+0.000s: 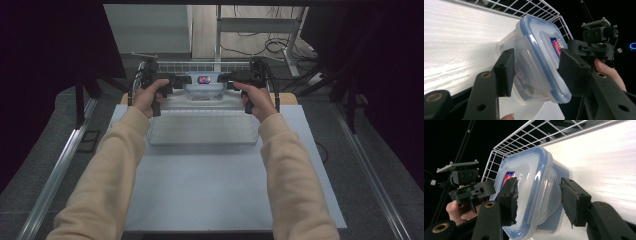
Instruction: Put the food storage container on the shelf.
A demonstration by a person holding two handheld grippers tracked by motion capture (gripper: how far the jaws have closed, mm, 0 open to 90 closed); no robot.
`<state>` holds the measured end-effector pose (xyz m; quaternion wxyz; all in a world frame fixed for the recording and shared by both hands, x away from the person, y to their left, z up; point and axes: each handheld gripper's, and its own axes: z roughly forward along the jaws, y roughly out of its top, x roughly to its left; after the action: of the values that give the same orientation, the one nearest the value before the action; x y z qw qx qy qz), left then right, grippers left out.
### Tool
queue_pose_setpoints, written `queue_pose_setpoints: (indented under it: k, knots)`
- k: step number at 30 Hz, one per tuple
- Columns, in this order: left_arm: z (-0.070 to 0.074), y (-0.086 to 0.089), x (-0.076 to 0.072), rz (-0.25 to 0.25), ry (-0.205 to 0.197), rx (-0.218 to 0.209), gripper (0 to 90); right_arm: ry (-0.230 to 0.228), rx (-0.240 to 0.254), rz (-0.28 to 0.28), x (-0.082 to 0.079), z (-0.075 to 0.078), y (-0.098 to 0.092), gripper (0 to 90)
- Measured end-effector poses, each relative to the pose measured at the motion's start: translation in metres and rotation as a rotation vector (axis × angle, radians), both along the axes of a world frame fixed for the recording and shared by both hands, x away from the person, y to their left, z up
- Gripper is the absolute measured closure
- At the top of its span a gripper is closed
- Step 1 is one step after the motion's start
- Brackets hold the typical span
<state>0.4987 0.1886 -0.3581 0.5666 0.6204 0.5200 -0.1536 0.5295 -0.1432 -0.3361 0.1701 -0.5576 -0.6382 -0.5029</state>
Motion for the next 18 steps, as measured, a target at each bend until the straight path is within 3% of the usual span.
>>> queue_pose_setpoints:
  k: [2, 3, 5, 7, 10, 12, 14, 16, 18]
  knots:
    - [0.0, -0.001, -0.001, -0.002, -0.01, 0.008, 46.9, -0.004, -0.002, -0.007, -0.001, 0.0, 0.001, 46.0]
    - [0.001, -0.001, -0.002, 0.007, -0.02, 0.019, 45.4, -0.012, -0.014, -0.013, -0.002, 0.0, 0.001, 39.0]
    - [0.005, -0.001, -0.007, 0.054, -0.086, 0.067, 35.8, -0.048, -0.036, -0.037, -0.005, 0.003, 0.004, 27.6]
    - [0.012, -0.001, -0.016, 0.106, -0.175, 0.14, 27.6, -0.086, -0.015, -0.045, -0.011, 0.006, 0.004, 19.8]
    - [0.021, 0.002, -0.033, 0.133, -0.241, 0.167, 23.8, -0.16, -0.032, -0.07, -0.023, 0.015, 0.001, 15.8]
    - [0.024, 0.003, -0.049, 0.129, -0.283, 0.184, 22.5, -0.237, -0.036, -0.064, -0.035, 0.02, -0.004, 15.2]
    - [0.024, 0.004, -0.067, 0.118, -0.325, 0.235, 22.2, -0.331, -0.015, -0.008, -0.051, 0.023, -0.011, 12.6]
    - [0.019, 0.004, -0.087, 0.104, -0.359, 0.294, 22.2, -0.401, -0.057, 0.017, -0.065, 0.022, -0.018, 12.6]
    - [0.011, 0.006, -0.107, 0.088, -0.378, 0.322, 22.0, -0.463, -0.09, 0.059, -0.085, 0.016, -0.03, 12.6]
